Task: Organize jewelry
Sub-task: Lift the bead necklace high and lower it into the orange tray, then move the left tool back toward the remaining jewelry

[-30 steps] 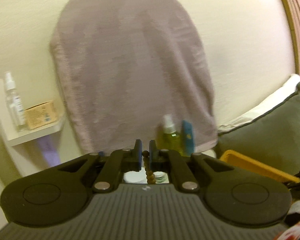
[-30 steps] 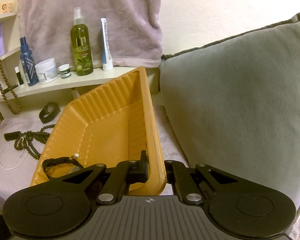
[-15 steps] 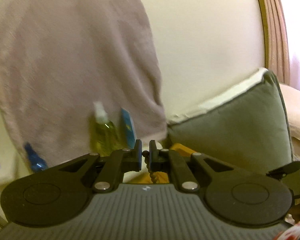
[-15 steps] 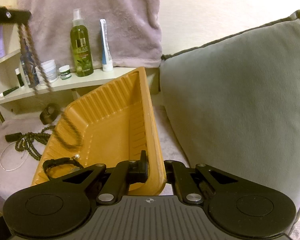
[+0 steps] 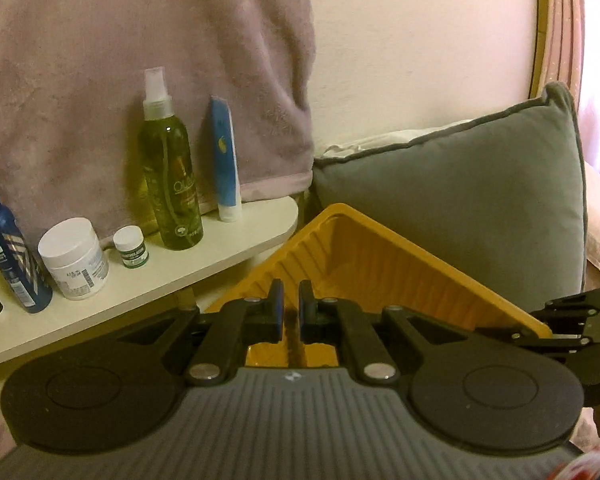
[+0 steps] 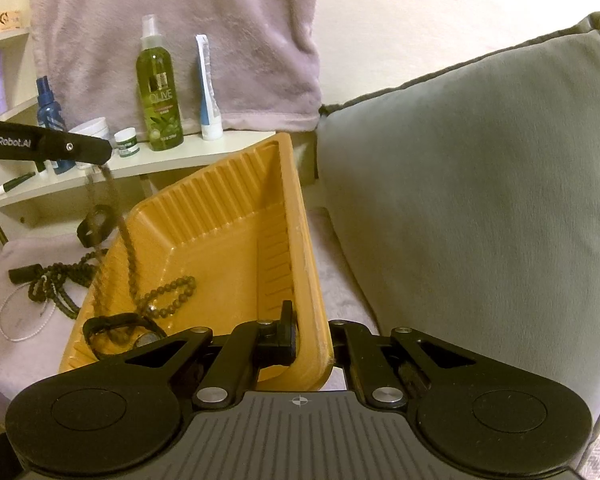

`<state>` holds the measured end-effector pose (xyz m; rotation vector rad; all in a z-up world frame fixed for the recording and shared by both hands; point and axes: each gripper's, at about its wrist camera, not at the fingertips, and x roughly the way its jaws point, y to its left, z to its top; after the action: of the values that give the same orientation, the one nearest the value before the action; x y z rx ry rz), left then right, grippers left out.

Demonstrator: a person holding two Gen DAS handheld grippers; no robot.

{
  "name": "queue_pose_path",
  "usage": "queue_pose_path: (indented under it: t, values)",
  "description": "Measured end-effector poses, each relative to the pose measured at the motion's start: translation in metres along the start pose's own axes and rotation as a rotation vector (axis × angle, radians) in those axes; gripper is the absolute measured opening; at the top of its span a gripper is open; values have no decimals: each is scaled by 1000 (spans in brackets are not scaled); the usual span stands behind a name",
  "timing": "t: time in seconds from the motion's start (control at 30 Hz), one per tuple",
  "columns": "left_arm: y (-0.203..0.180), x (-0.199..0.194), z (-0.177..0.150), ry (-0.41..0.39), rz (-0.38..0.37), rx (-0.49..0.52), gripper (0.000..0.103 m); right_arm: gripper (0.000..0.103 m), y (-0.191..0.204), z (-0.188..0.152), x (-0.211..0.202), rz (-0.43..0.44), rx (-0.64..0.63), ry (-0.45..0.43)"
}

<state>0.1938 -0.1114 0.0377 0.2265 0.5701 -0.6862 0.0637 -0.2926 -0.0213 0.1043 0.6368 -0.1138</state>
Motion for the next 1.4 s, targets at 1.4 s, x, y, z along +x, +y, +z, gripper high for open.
queue_pose_path:
  t: [1.4]
  values:
    - [116,-37,-155,77,404,-336,29,4,1,0,4,-24,-31,20]
